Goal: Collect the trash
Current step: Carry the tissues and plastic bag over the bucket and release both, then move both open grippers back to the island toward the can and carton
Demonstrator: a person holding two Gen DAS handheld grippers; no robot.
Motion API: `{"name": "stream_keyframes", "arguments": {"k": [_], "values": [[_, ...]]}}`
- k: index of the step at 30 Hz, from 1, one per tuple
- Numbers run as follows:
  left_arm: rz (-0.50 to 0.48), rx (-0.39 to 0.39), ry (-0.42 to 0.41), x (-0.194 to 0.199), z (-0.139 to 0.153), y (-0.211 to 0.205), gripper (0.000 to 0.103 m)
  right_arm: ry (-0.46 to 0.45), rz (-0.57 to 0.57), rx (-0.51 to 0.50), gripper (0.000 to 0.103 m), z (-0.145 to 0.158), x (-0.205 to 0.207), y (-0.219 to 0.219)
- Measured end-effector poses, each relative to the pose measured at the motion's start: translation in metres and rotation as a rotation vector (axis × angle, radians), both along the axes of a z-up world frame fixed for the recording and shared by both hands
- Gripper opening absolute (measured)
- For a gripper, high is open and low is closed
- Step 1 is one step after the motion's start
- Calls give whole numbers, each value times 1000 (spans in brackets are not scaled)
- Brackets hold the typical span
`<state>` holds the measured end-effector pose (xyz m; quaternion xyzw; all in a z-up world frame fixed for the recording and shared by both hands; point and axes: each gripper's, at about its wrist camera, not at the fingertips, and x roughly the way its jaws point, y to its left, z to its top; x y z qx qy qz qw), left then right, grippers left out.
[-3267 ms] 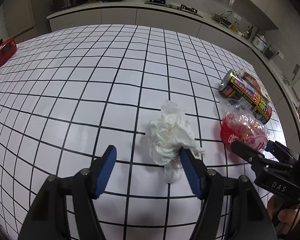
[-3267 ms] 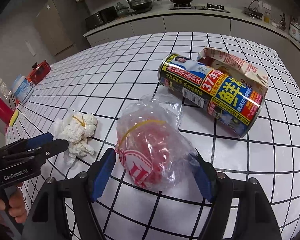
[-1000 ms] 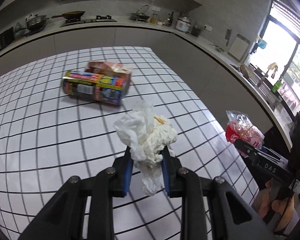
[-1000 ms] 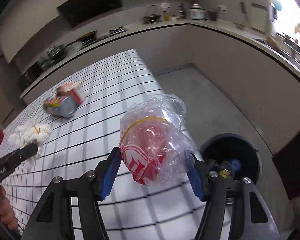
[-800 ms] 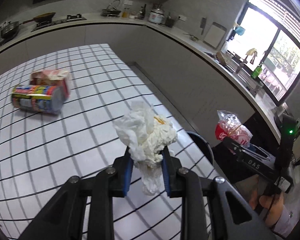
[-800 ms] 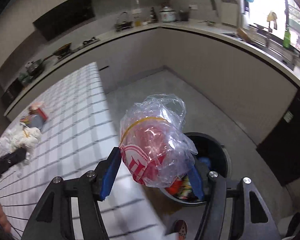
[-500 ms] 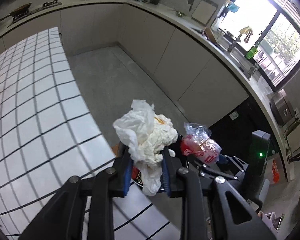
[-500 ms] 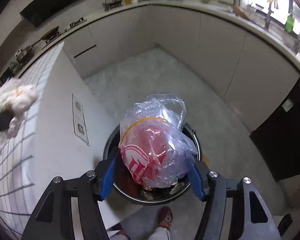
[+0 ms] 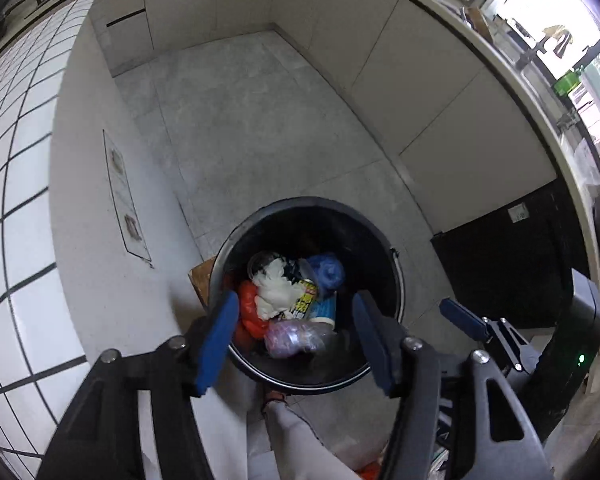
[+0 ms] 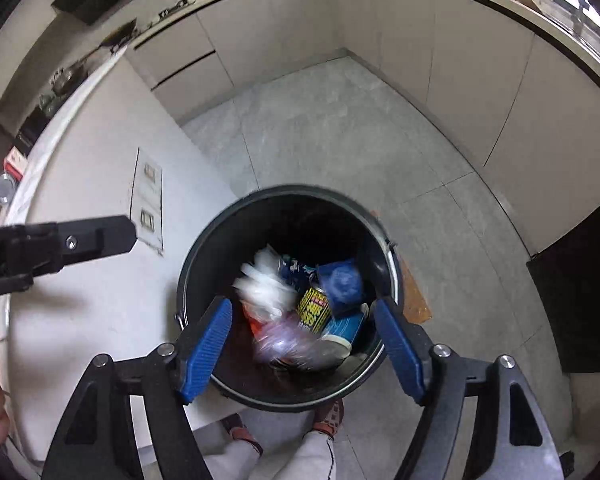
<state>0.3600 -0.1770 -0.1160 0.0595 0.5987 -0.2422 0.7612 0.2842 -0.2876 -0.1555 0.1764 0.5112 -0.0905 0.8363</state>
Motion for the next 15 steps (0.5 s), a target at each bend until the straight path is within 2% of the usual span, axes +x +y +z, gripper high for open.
{"name": "stream_keyframes", "arguments": {"k": [4,7,11,15], "values": [[34,-52,-44,-1,26,18,61,-69,-28,18,76,20,-4,-3],[73,-91,-83,-3,50,50,61,-121,-24,1,76,40,-2,5],[138,-113,-155,-4,77,107,61,-202,3,-18,76,73,1,31],[242,-92,-212,2,93,180,61,-250,48,-28,76,102,10,73]]}}
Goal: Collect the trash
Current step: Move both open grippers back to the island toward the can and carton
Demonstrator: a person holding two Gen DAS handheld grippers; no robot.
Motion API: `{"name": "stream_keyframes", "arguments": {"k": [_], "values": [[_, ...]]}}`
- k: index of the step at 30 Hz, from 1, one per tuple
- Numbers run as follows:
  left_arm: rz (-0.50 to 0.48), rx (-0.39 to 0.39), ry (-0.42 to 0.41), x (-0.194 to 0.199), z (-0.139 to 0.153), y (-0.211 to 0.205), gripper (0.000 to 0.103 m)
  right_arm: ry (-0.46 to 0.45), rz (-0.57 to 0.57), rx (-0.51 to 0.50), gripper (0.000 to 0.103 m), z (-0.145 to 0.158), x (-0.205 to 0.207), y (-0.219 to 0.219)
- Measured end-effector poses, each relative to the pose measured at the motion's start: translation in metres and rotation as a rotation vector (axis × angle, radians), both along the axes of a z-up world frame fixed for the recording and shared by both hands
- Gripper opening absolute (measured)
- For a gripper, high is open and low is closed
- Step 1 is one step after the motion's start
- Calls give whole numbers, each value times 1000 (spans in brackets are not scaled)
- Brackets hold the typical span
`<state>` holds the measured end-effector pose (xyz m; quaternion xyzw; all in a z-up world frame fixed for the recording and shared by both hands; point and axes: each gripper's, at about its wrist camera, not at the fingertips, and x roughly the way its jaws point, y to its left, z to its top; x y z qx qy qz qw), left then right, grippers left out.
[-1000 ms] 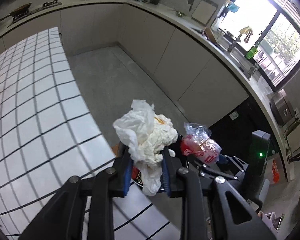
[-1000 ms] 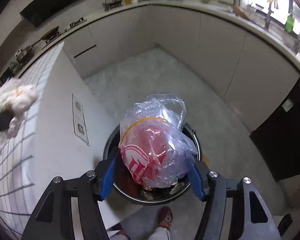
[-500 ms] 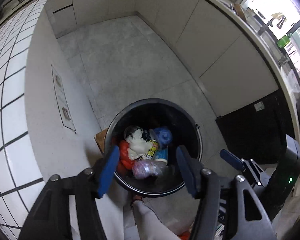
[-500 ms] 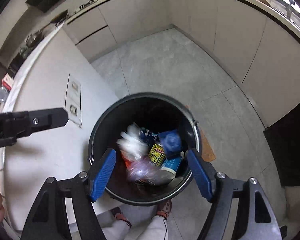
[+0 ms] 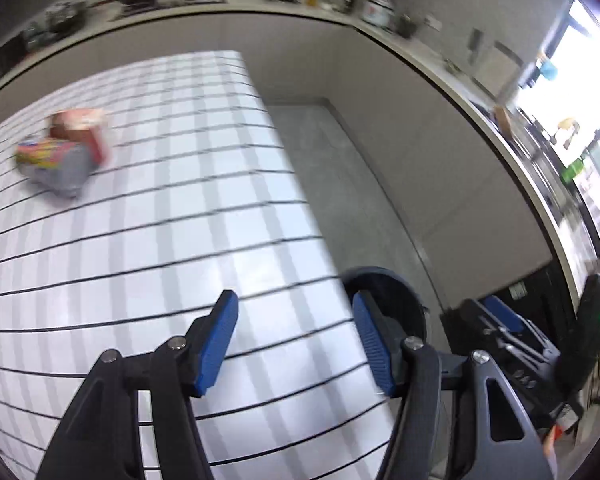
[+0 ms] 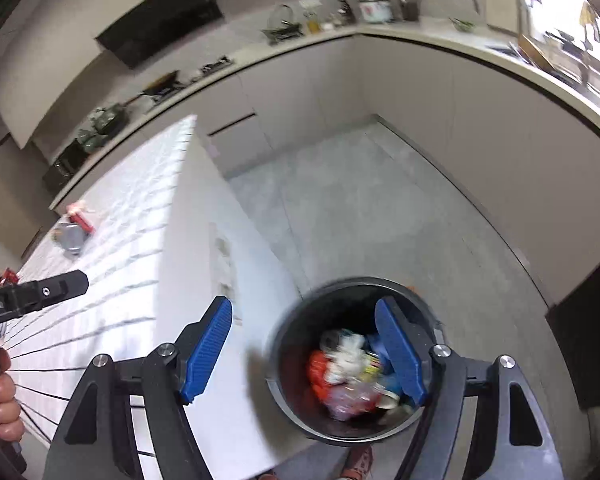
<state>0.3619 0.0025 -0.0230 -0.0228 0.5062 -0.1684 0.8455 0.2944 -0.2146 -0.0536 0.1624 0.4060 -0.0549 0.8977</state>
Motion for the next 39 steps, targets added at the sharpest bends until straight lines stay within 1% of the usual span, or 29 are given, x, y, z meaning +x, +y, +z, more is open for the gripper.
{"name": "stream_keyframes", "arguments": {"k": [2,4,7,12,13,18,22,26,30,32,35,37,39], "values": [[61,21,-27,0,7,40,61,-22,27,-12,76,15,6,29],[108,30,-28,3,10,75,62,-42,53,-12,76,27,11,53],[171,38,-41,3,12,127,62,-73,108,4,76,45,21,99],[233,48,-77,0,15,192,62,-99,193,-31,76,57,41,182],[241,55,-86,0,15,203,62,-100,212,-33,74,59,45,200],[266,81,-106,3,18,245,62,-91,282,-25,73,62,62,259],[287,76,-105,10,18,264,62,-85,346,-47,73,67,77,294],[320,73,-110,18,17,267,62,-83,424,-60,73,65,96,309],[372,88,-126,19,21,271,62,-72,491,-56,73,55,120,315],[393,115,-135,23,21,270,62,-65,511,-52,73,51,130,313],[422,117,-138,25,21,268,62,-57,538,-48,73,45,145,311],[431,128,-138,27,19,265,62,-56,552,-61,73,41,153,311],[434,129,-130,29,17,263,62,-58,570,-49,73,39,161,309]]}}
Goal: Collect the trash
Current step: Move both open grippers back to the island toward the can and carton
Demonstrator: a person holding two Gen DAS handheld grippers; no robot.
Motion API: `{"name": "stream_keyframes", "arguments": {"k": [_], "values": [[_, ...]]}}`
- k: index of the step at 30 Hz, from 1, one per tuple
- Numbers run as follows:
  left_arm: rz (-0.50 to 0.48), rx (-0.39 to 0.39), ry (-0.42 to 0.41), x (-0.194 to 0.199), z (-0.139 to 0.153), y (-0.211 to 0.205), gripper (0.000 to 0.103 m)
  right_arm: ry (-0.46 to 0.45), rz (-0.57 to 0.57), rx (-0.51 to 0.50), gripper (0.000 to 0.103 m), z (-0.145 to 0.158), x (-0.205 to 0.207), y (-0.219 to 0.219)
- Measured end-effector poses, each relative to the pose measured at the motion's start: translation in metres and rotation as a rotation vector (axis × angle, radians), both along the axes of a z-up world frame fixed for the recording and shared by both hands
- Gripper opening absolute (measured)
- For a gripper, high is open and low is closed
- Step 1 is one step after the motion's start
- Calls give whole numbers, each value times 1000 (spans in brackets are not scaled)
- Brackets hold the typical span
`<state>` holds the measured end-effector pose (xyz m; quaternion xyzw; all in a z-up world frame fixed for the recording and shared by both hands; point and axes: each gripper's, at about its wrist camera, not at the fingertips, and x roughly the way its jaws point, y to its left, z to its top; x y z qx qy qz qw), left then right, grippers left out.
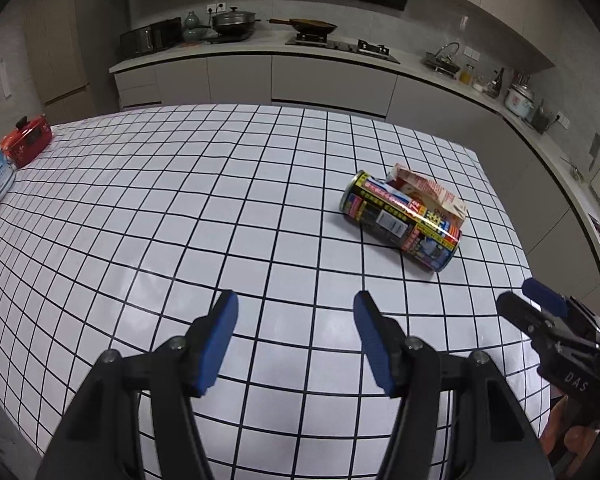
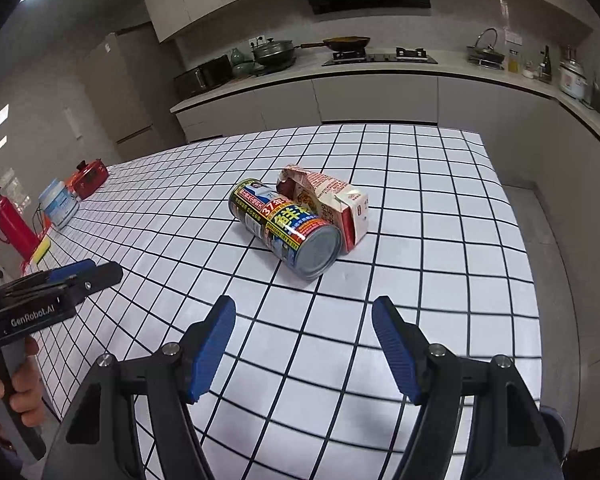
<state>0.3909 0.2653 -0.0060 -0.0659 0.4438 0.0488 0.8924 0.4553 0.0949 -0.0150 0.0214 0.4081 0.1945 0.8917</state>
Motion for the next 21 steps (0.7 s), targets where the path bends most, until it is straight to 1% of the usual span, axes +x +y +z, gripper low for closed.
{"name": "stream_keyframes", "arguments": {"k": [6,12,16,21], "values": [[43,-10,18,1,-5,3,62,18,59,12,73,-10,24,4],[73,-10,36,3,-10,17,62,79,91,25,73,-31,51,19],[80,-28,53,9,-16,31,62,105,111,21,73,-42,55,35],[71,-28,59,12,-18,45,62,101,106,33,73,-43,57,53]]}}
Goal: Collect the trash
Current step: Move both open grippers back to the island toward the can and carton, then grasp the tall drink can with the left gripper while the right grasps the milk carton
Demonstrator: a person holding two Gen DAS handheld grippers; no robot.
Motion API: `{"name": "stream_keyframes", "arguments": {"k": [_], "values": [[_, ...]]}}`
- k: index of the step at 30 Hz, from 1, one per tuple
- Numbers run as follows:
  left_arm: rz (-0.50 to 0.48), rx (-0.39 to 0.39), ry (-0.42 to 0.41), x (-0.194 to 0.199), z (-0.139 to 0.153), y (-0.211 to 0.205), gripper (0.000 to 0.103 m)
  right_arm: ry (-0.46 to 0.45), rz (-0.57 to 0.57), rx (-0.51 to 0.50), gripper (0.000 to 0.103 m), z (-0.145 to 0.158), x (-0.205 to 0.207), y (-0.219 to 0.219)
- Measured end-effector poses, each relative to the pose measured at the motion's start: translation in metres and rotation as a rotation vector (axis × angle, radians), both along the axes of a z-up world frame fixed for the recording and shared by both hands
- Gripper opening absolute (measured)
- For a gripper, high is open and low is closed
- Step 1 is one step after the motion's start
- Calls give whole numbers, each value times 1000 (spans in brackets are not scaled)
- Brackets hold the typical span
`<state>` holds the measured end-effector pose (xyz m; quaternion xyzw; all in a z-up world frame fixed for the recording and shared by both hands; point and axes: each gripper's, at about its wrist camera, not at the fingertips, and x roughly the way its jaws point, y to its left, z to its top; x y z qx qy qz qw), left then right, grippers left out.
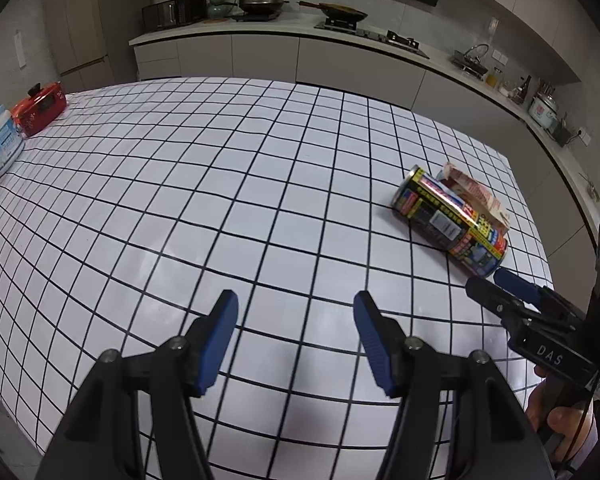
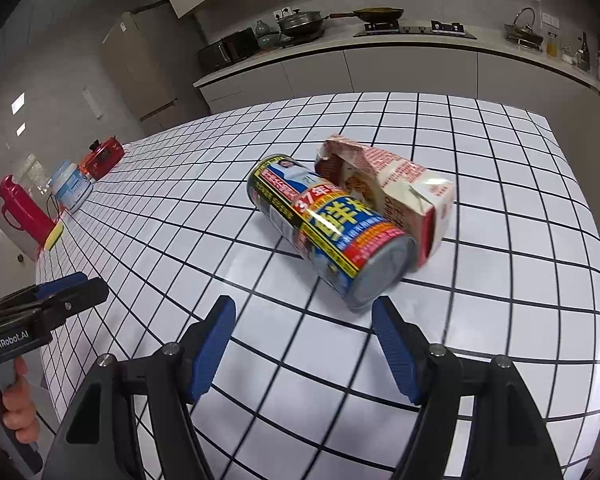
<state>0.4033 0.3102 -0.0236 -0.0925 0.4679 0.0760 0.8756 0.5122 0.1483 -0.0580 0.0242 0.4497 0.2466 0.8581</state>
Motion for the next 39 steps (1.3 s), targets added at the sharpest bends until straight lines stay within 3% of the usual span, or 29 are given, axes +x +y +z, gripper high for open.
{"name": "stream_keyframes", "arguments": {"k": [7,21,31,39], "values": [[17,-11,5,-6,-2,26,62,8,-6,12,73,-1,2,20],[32,-8,-1,-8,1,51,62,5,121,33,73,1,-24,92],[-90,-91,0,14,0,14,62,-30,-14,12,73,18,-36,38],[-167,-141,15,33,-3,-30,62,-96,-183,-91,73,31,-42,-23]]}}
